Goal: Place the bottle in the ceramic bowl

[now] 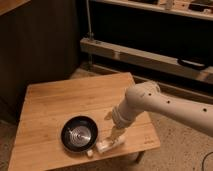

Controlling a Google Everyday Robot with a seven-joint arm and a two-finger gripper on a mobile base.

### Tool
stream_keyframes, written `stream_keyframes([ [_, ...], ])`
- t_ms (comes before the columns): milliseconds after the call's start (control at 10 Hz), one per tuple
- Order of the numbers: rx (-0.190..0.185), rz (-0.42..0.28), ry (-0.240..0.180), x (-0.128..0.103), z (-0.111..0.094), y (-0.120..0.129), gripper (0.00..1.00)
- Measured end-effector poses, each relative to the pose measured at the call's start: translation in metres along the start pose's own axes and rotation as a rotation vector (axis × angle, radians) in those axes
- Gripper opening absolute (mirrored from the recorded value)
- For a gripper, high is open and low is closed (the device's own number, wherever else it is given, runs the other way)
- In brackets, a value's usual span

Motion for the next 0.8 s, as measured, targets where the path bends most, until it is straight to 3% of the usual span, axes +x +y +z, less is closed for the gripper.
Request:
stream_keyframes([
  [300, -0.031, -0.012, 0.059, 0.006, 0.033, 0.01, 0.65],
  [600, -0.028, 0.013, 0.115, 0.008, 0.05, 0.037, 0.65],
  [800, -0.02, 0.027, 0.127, 0.007, 0.059, 0.049, 0.65],
])
